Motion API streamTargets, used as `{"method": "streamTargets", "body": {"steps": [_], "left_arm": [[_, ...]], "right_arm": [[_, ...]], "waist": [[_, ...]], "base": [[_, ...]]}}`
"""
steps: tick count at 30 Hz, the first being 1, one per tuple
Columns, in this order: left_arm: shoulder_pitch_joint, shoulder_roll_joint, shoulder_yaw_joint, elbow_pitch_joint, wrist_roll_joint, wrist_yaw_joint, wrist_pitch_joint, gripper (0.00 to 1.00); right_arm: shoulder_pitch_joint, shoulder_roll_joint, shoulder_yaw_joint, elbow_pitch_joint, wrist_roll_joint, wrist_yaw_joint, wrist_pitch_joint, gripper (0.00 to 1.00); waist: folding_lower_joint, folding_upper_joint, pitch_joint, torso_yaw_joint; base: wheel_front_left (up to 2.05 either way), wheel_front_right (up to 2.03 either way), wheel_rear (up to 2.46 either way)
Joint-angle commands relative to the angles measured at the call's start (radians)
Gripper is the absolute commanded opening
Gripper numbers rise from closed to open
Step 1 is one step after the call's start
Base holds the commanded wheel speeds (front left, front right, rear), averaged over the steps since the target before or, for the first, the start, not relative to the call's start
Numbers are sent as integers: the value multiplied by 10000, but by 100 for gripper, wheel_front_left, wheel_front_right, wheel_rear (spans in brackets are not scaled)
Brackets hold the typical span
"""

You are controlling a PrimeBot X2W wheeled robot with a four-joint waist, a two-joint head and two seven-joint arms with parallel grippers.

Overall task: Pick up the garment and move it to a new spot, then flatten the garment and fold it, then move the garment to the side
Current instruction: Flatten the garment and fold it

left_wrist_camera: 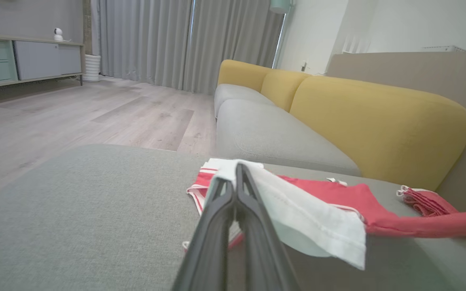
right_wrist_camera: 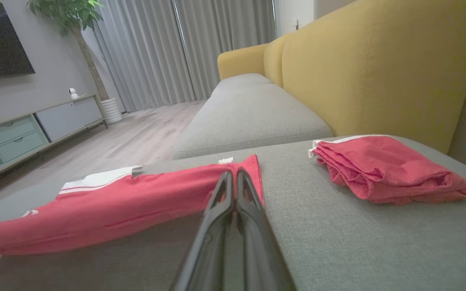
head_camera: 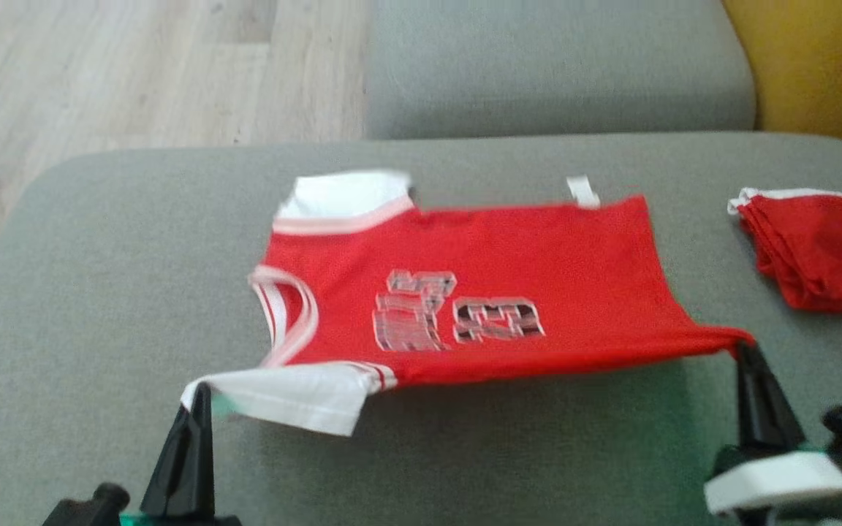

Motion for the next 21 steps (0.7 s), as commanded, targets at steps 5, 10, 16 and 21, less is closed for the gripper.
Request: {"method": "streamTargets", "body": {"steps": [5,10,16,21], "left_arm": [[125,529,361,-1219,246,384,331,0],[243,502,176,-1056,113,305,490,0],[-178,250,-203,-157,-20,-68,585,0],[-683,12,-364,609,-89,-336,546,0]], "right_arm": [[817,-65,-188,-1916,1,65,655,0],[1260,-65,40,-2271,117,65,1253,0],[893,-65,294,-1335,108,65,1343,0],[506,-64,277,-732,-103,65,1644,0]], "waist": [[4,-1,-105,61],[4,-1,8,-2],[4,-1,167,2],[4,-1,302,43]], "base": [[0,0,0],[0,0,0],[0,0,0],[0,0,0]]}}
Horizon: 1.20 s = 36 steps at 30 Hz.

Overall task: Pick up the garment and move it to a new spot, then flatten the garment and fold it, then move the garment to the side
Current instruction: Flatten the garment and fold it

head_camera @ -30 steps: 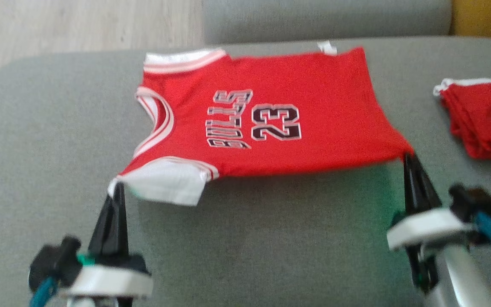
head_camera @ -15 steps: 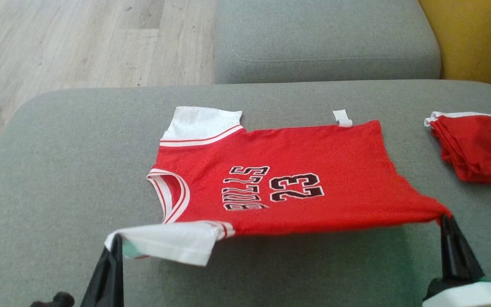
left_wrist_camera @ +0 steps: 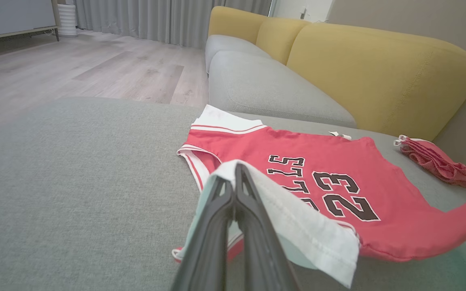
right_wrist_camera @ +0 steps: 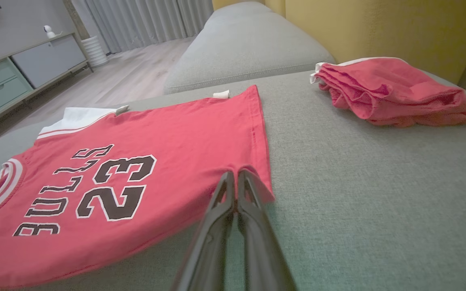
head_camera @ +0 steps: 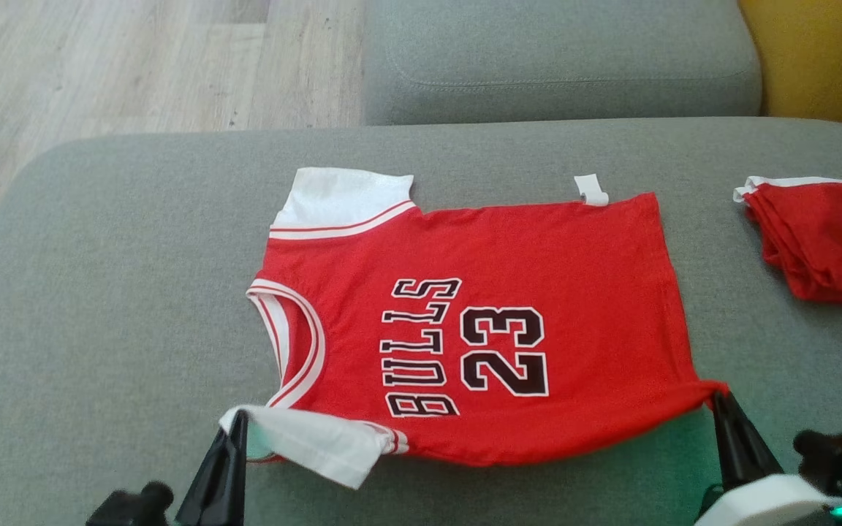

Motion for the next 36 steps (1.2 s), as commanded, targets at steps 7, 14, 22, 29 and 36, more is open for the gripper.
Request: {"method": "streamTargets", "body": {"steps": [7,14,22,29,36], "left_arm": [[-2360,-79,114,862,65,-743,204,0],[-4266,-190,-93,2516,-27,-1636,785,0],[-6036,-397,-315,4725,-114,-2524,1191,0],[-7017,-834,-519,6383,-54,-2991,910,0],[-7680,-1155,-385,7680,-96,-3104,305,100]], "right_arm": [[-1532,-97,-20,259,-317,65,425,0],[-2830,-97,-76,1048,-633,65,883,0],[-4258,-97,-91,2513,-1095,65,1126,0],[-5087,-97,-92,3871,-1163,65,1156,0],[-5908,-97,118,4836,-950,65,839,100]], "waist": [[-1,0,421,91],[-1,0,859,-6],[-1,0,1043,-143],[-1,0,1056,-248],[-1,0,1122,-400]], "base": [[0,0,0],[0,0,0],[0,0,0],[0,0,0],[0,0,0]]}}
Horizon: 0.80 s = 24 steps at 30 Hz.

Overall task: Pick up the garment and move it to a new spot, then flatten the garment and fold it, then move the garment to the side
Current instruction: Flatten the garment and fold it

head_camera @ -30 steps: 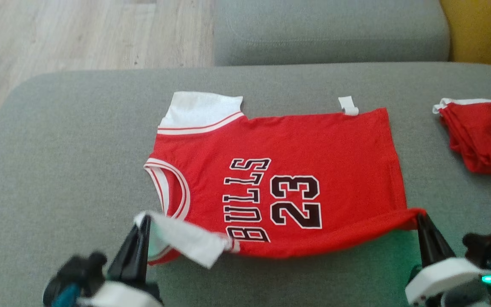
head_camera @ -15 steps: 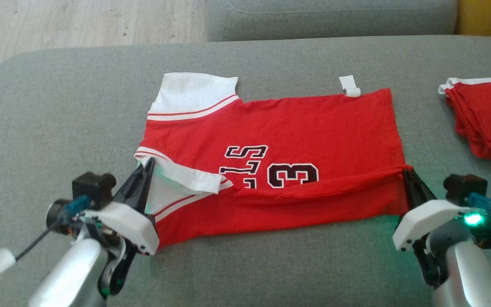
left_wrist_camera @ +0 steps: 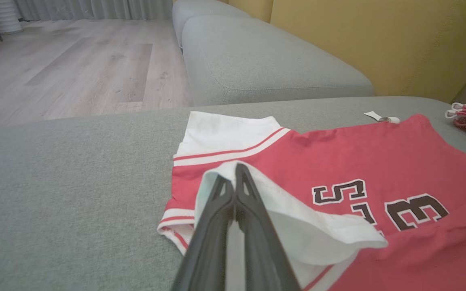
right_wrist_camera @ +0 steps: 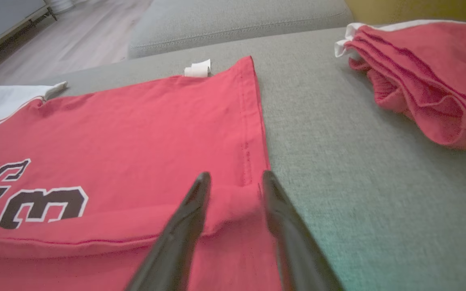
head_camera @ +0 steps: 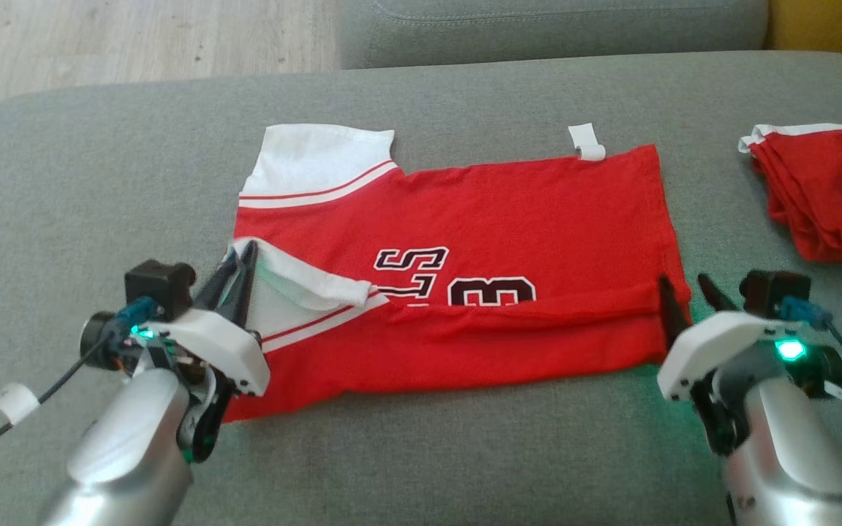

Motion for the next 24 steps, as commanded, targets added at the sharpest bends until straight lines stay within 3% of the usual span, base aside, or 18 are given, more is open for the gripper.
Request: {"method": "streamTargets", "body": {"steps": [1,7,14,21,24], "left_arm": [[-711,204,461,-2,-32,-48,-215,100],[-981,296,523,255,-165,-219,-199,100],[-529,947,720,-816,-342,-93,60,100],[1382,1510,712,-2540,-846,395,866,100],[2472,1627,738,-3309,-1209,822,1246,100]], "right_arm": [[-699,-62,365,-148,147,65,-309,100],[-1273,-62,602,37,230,65,-712,100],[-730,-62,411,-838,-43,65,-747,100],[906,-62,192,-2233,-191,65,-257,100],[1738,-62,73,-2876,-19,65,36,100]], "waist": [[-1,0,12,-47],[-1,0,-84,-34],[-1,0,-517,115],[-1,0,-810,211],[-1,0,-824,237]], "base": [[0,0,0],[0,0,0],[0,0,0],[0,0,0],[0,0,0]]}}
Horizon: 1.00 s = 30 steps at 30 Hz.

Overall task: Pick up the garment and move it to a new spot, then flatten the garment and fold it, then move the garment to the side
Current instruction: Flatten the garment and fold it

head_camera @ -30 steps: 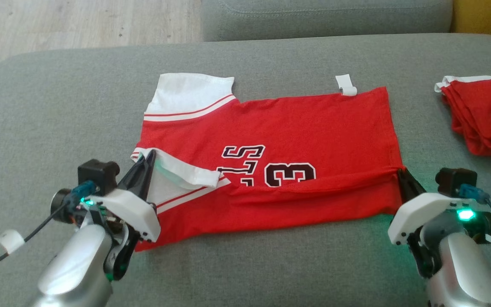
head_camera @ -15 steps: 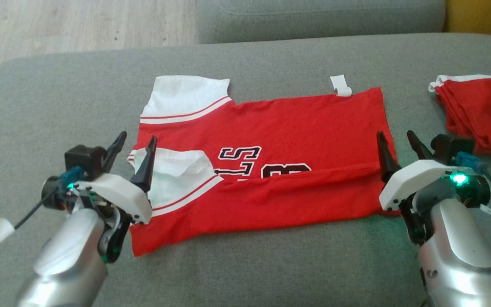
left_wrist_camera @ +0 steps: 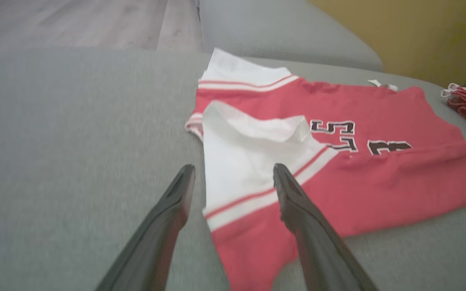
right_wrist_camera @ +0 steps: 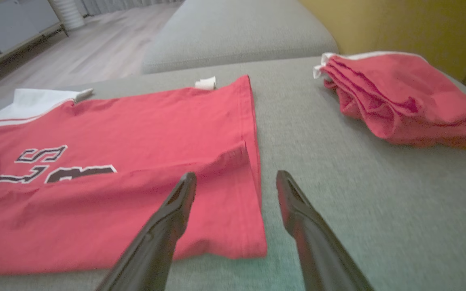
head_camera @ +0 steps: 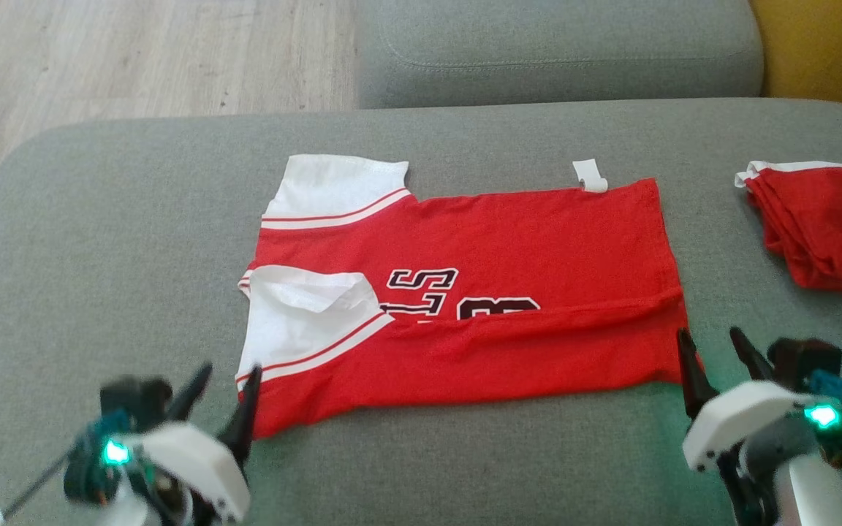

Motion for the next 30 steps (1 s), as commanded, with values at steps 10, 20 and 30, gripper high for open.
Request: {"method": "streamTargets", "body": {"steps": [10,20,30], "left_arm": [[694,-130,803,-840,-1316,730,552,100],[595,-729,1103,132,-2325,787,1012,100],[116,-1157,1296,621,-2669,460,741,0]], "right_arm": [[454,-53,256,-1675,262,65,587,100],[21,-53,361,-1684,244,65,731,100],[-751,-53,114,-231,59,65,965,100]], "waist": [[2,0,436,-217],[2,0,829,-425],[2,0,1069,-331]], "base": [[0,0,0],[0,0,0],[0,0,0]]}}
